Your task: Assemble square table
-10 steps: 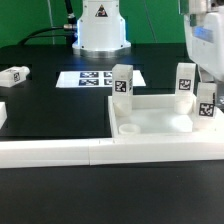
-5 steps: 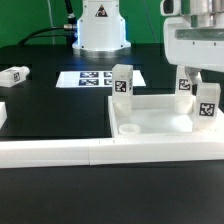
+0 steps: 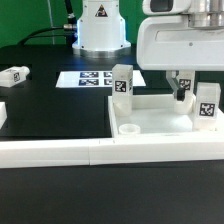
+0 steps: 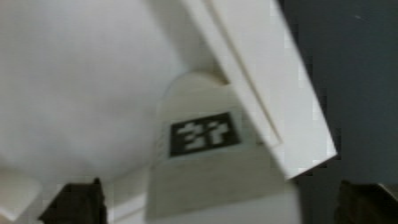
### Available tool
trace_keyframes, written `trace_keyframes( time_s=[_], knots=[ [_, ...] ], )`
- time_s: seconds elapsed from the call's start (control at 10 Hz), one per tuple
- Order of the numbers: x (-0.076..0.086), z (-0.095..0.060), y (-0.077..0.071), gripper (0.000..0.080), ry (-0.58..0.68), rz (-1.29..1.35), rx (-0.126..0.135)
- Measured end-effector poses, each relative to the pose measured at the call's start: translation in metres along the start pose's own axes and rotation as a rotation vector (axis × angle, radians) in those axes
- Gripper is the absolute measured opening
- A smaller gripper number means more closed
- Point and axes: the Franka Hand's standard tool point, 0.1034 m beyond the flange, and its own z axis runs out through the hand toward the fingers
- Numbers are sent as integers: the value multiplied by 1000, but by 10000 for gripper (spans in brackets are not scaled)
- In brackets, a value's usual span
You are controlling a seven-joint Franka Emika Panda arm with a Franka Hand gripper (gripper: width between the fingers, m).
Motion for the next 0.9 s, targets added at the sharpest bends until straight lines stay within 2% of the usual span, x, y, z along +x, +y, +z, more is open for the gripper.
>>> trace_keyframes(
  time_s=[0.3,0.5,0.9],
  knots=[
    [2,0,2,622,4,13,0],
    [2,0,2,286,4,73,1],
    [2,0,4,288,1,354,-1]
  ],
)
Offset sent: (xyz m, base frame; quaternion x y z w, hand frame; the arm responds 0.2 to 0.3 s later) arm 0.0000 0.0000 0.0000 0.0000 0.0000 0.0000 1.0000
